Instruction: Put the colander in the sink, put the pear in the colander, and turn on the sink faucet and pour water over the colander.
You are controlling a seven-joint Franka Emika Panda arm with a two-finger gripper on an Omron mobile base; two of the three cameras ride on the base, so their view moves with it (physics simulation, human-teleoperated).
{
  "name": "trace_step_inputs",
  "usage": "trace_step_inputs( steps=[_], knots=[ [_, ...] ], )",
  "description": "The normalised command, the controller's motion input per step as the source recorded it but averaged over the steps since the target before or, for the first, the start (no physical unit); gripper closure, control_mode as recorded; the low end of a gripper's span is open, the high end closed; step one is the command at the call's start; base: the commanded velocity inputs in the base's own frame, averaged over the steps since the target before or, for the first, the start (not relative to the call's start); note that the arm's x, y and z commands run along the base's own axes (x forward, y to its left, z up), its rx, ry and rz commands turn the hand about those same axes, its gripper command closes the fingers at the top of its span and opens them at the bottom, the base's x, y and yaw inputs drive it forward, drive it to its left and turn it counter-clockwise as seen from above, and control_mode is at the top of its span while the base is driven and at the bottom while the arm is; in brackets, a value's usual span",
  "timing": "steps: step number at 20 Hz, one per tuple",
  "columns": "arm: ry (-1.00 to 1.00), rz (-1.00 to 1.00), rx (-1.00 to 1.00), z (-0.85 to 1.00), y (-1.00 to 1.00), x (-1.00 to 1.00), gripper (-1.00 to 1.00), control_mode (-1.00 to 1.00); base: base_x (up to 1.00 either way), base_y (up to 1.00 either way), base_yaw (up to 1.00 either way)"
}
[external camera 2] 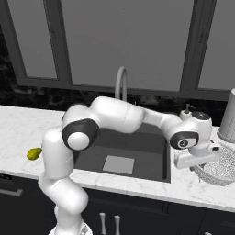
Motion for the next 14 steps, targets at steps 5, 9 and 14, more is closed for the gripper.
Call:
trace_step_inputs(
  steps=[5,9,14],
  knots=[
    [-0.01,0.00,0.00,0.32,0.97,-0.38,1.00,-1.00,0.00,0.00,0.00],
    [-0.07,0.00,-0.03,0.17,1.00,-0.01,1.00,-1.00,0.00,0.00,0.00],
    [-0.10,0.00,-0.06,0.20,1.00,0.03,1.00,-1.00,0.00,0.00,0.00]
  ],
)
